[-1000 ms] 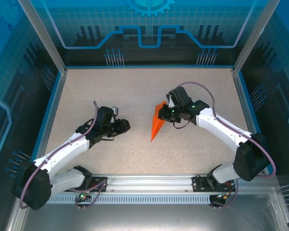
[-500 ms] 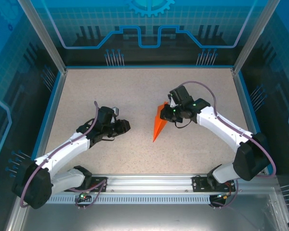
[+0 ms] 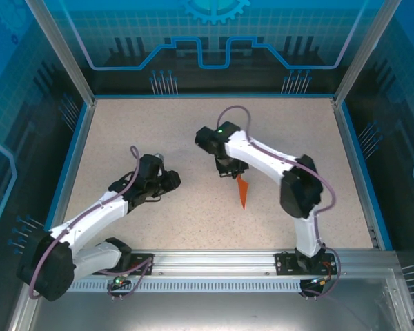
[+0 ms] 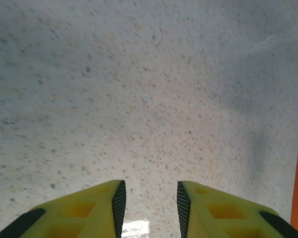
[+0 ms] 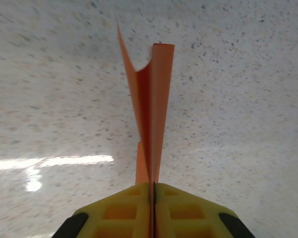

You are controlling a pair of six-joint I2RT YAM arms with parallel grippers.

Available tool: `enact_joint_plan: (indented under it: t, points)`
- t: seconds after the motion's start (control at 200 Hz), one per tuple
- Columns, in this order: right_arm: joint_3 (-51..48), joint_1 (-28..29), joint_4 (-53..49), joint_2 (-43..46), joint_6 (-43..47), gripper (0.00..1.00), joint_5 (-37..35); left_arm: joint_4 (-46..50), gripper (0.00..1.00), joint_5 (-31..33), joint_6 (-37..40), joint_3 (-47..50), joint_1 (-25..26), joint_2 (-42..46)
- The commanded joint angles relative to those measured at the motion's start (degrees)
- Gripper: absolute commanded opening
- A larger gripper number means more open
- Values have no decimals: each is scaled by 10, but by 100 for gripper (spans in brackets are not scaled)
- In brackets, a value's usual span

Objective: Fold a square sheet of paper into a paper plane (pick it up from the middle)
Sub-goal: Turn over the paper at the center of the table.

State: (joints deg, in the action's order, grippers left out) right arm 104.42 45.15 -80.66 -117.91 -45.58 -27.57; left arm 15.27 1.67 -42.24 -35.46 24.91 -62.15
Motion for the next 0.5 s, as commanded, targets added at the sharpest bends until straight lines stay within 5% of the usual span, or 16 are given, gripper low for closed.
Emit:
enact_joint_plan:
  t: [0.0, 0.335, 0.495]
  points:
    - [50, 16, -122, -62, -39, 9, -75, 28, 39, 69, -15, 21, -11, 45]
    - [139, 36, -74, -202, -39, 15, 3, 41, 45, 89, -24, 55, -15, 113]
    - [165, 40, -9, -198, -5, 27, 84, 39, 46, 74, -24, 50, -16, 100]
